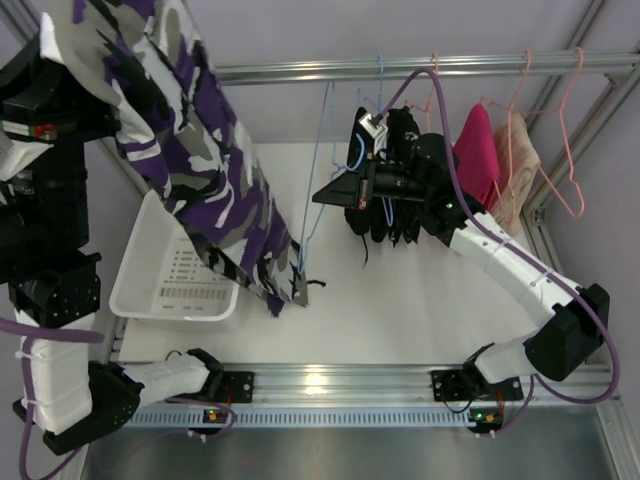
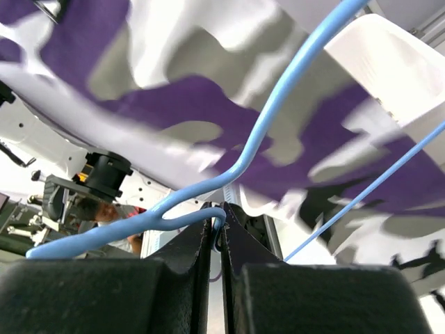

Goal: Remove the trousers from the hanger

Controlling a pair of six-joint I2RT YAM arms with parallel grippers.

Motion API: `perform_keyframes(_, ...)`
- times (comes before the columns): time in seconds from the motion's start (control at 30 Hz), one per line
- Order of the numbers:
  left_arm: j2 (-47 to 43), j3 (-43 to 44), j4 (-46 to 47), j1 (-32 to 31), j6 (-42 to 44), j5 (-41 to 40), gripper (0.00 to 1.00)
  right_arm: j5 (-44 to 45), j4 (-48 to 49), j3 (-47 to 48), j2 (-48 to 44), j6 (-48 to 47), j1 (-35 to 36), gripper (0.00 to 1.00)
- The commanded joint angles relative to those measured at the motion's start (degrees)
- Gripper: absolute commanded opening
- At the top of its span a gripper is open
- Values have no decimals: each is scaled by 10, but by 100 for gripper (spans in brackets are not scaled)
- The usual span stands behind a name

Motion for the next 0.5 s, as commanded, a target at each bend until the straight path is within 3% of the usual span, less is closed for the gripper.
perform_keyframes(0.0,-3,49,148,0,140,-36,0,2,8,19,-8,-18,14,0)
perform_keyframes(0.23,16,65,178,-1,326,-81,0,4,2,24,-13,-26,14,0)
perform_keyframes(0.47,-41,-87,191,0,442,-75,0,3,-3,23,-21,-30,14,0)
